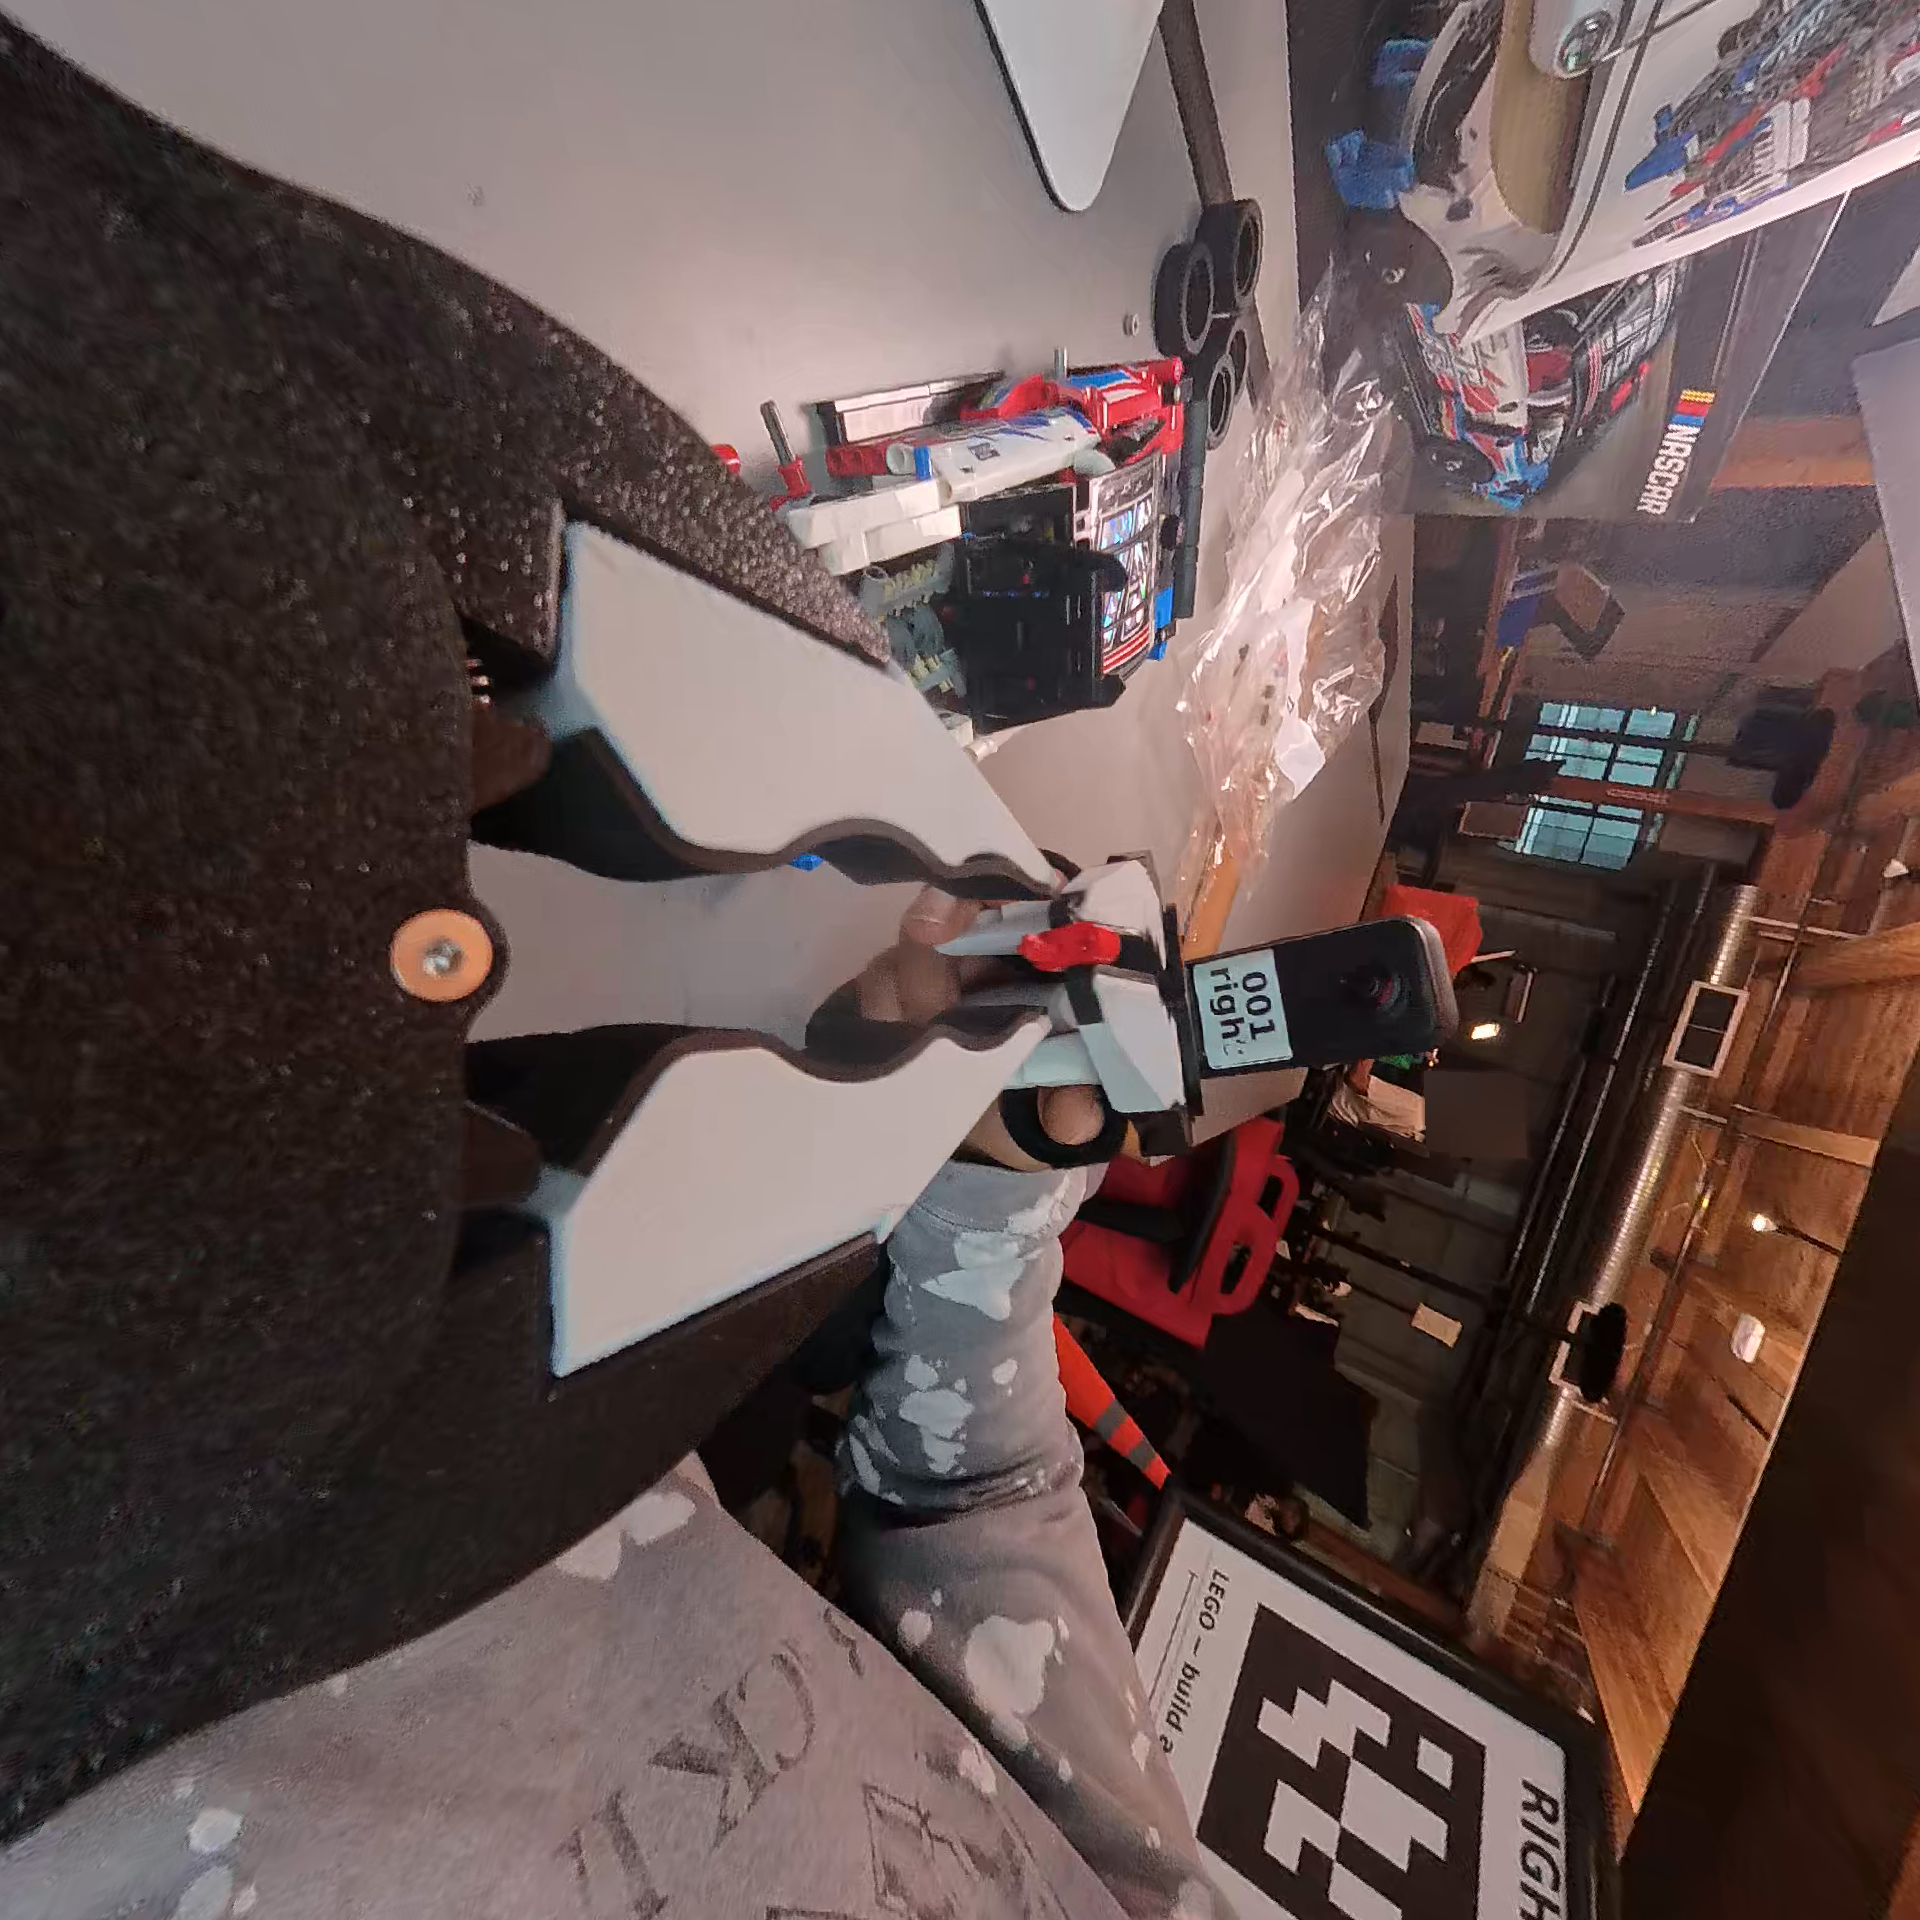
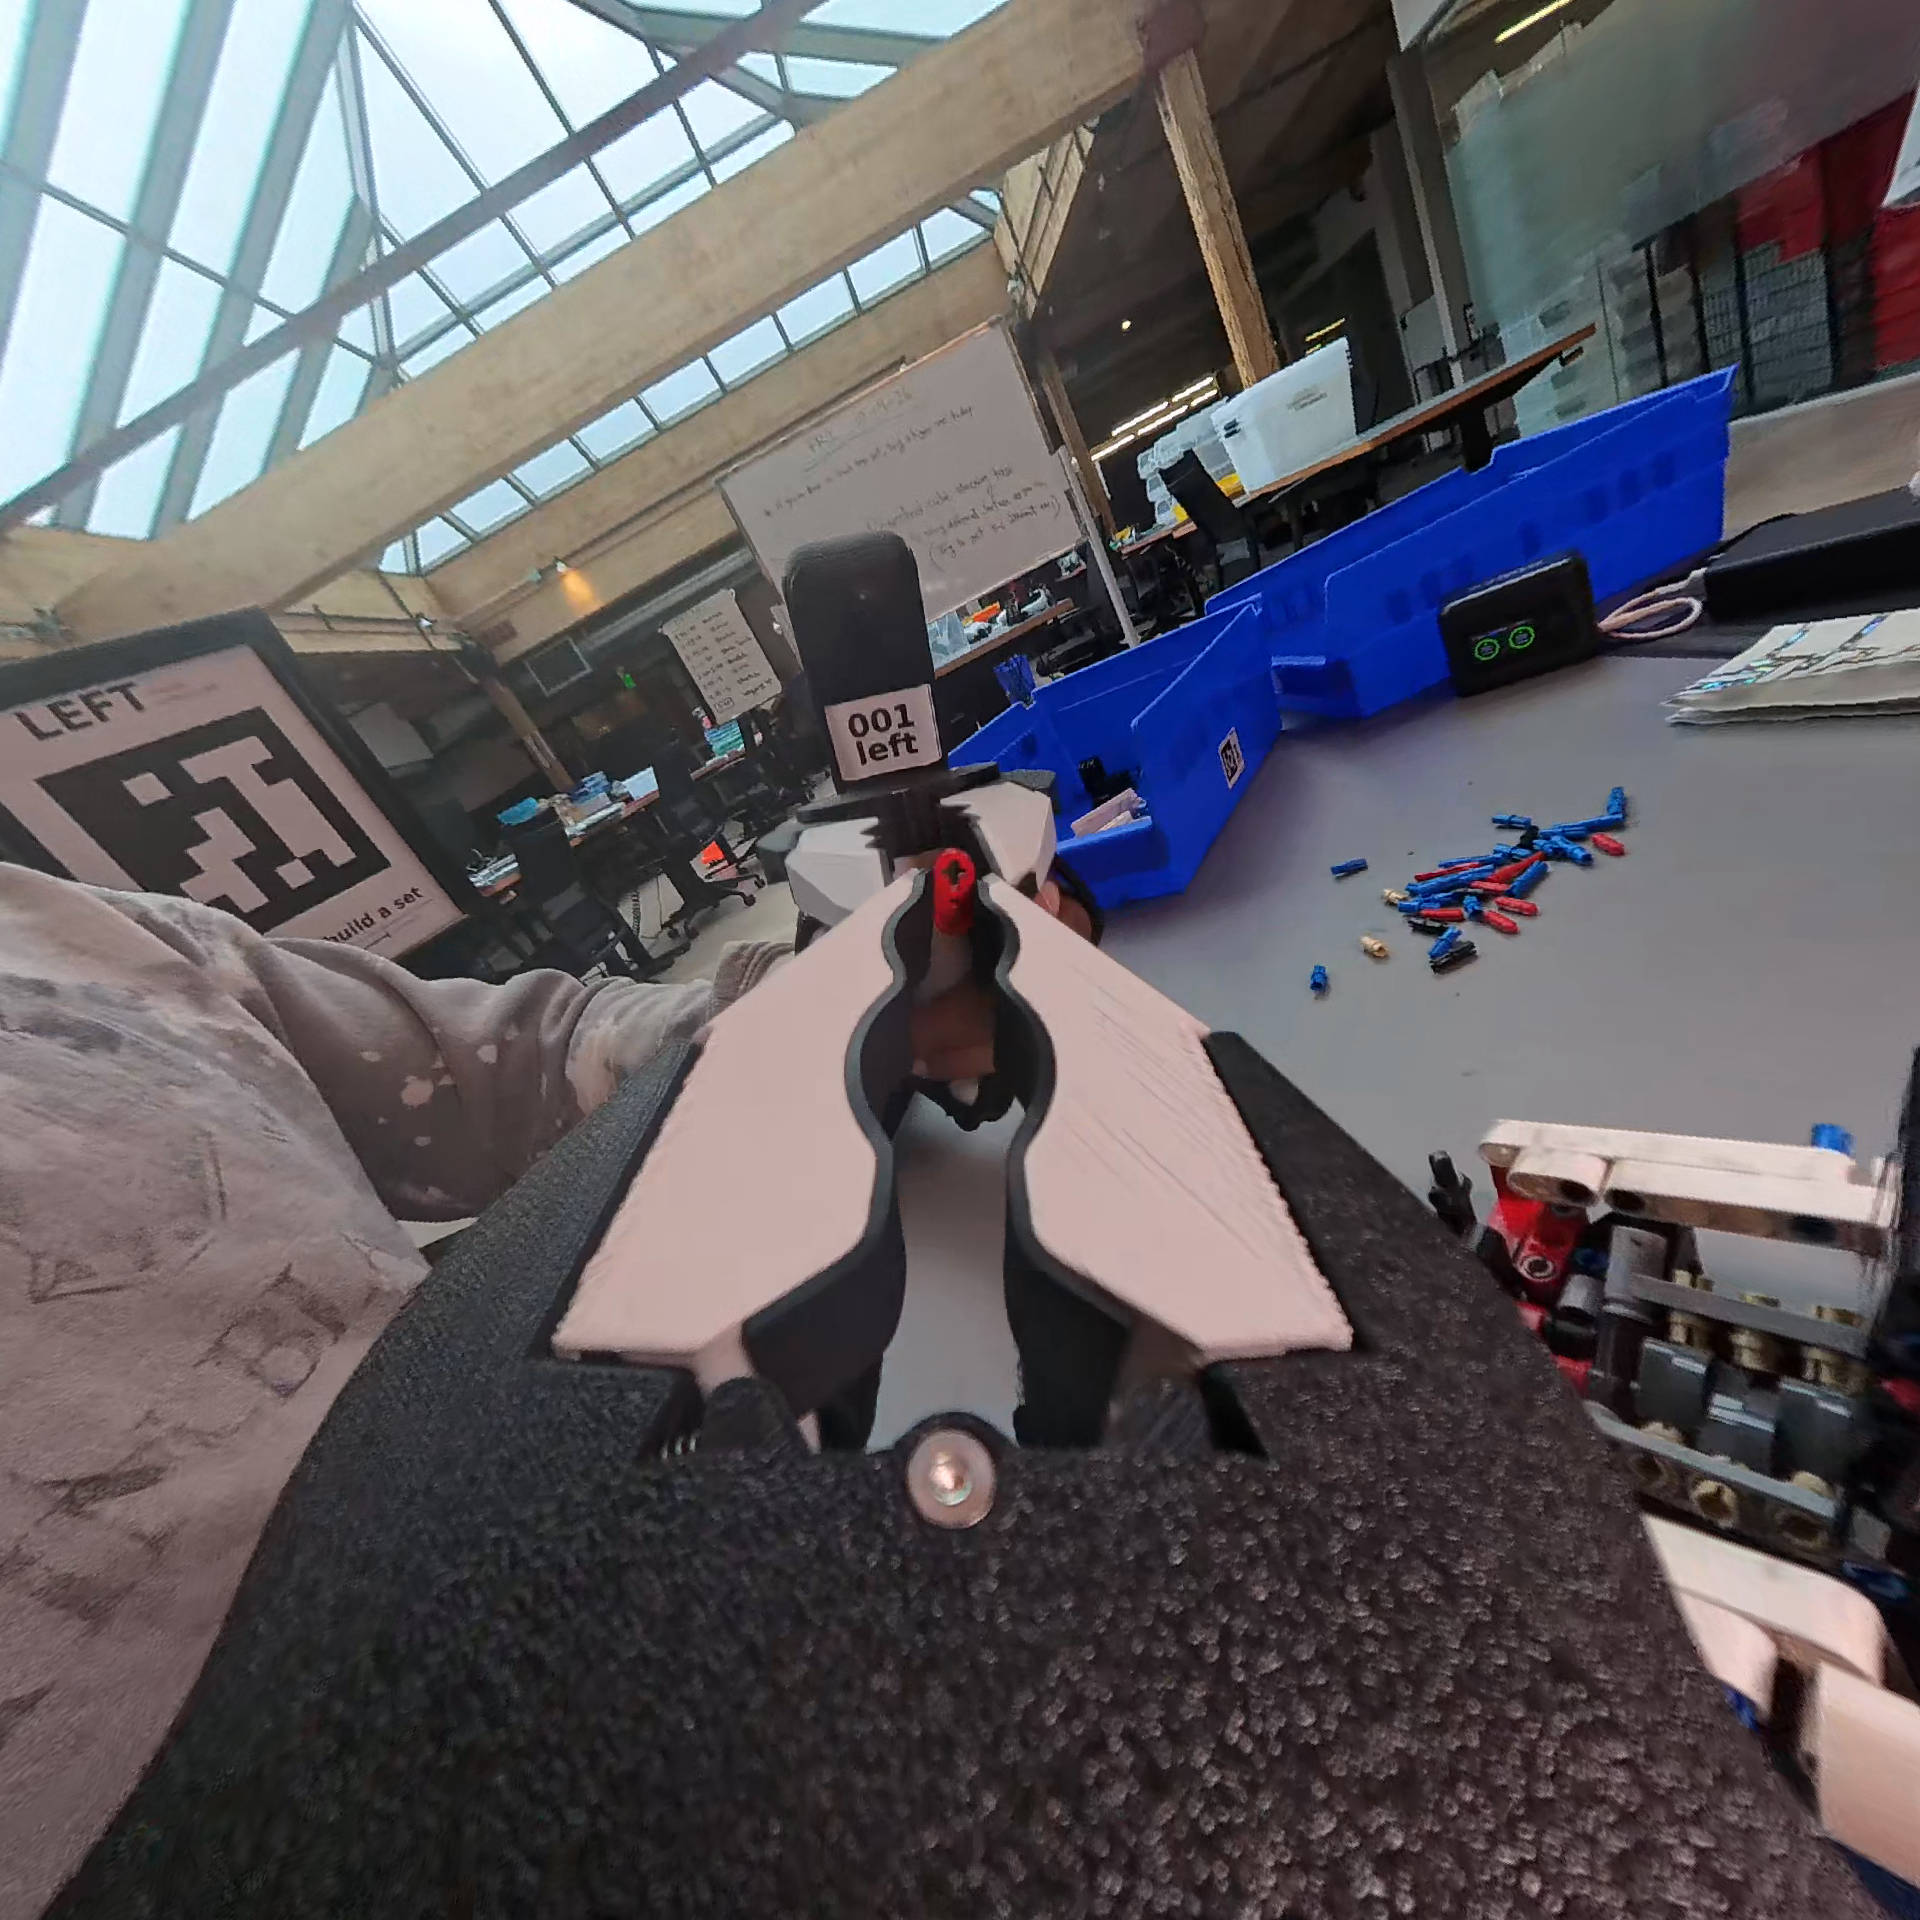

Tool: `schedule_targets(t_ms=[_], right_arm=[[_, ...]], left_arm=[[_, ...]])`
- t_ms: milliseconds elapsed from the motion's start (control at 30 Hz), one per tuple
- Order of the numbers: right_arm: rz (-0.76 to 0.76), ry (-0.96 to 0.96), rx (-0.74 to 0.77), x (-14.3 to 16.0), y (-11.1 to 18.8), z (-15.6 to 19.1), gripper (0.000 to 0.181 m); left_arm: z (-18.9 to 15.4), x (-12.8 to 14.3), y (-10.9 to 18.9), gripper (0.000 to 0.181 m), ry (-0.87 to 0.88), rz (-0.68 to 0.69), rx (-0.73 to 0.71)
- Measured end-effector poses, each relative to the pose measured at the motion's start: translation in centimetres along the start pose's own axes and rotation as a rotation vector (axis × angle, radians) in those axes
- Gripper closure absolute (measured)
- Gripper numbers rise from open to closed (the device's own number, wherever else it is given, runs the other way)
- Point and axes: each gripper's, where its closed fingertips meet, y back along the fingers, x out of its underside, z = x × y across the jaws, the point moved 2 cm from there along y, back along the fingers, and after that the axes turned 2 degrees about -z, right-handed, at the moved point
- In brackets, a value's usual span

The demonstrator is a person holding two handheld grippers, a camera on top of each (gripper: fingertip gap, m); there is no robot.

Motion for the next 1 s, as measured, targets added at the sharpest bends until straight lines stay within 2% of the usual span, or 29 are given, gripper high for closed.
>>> schedule_targets(t_ms=[167, 400, 600, 633, 667, 700, 733, 767, 833, 933, 1000], right_arm=[[0.014, -0.04, -0.04, 0.6, -0.2, -0.1, 0.175], [0.033, 0.015, -0.026, 0.9, -0.1, 0.3, 0.175], [0.007, 0.093, -0.048, -0.3, -0.1, 1.6, 0.176], [0.0, 0.095, -0.061, -0.6, 0.1, 1.8, 0.175], [-0.132, 0.05, -0.084, -3.2, 1.8, 1.8, 0.176], [-0.25, 0.035, -0.078, -6.1, 4.5, 1.4, 0.178], [-0.261, 0.12, -0.02, -7.4, 6.5, 1.2, 0.178], [-0.186, 0.187, 0.031, -7.0, 6.9, 1.1, 0.177], [-0.111, 0.198, 0.054, -5.1, 5.5, 0.9, 0.176], [-0.052, 0.161, 0.023, -3.0, 3.0, 0.7, 0.176], [0.03, 0.252, 0.065, -1.7, 2.0, 0.8, 0.175]], left_arm=[[0.0, 0.4, 0.1, 0.178, -0.001, 0.015, 0.001], [-0.4, 0.5, 0.2, 0.179, 0.025, 0.048, 0.017], [-1.5, -1.0, 0.2, 0.181, 0.025, 0.017, 0.024], [-1.1, -1.6, 0.7, 0.18, 0.007, -0.005, -0.002], [-0.2, -3.2, 2.5, 0.18, 0.005, -0.09, -0.038], [1.0, -5.2, 5.3, 0.181, 0.055, -0.194, -0.068], [1.5, -6.3, 7.3, 0.181, 0.053, -0.223, -0.085], [1.6, -6.3, 7.9, 0.181, -0.015, -0.172, -0.123], [2.7, -5.5, 6.9, 0.179, -0.138, -0.039, -0.23], [3.7, -6.5, 6.1, 0.181, -0.082, -0.089, -0.227], [3.3, -6.3, 6.1, 0.18, -0.083, -0.08, -0.208]])
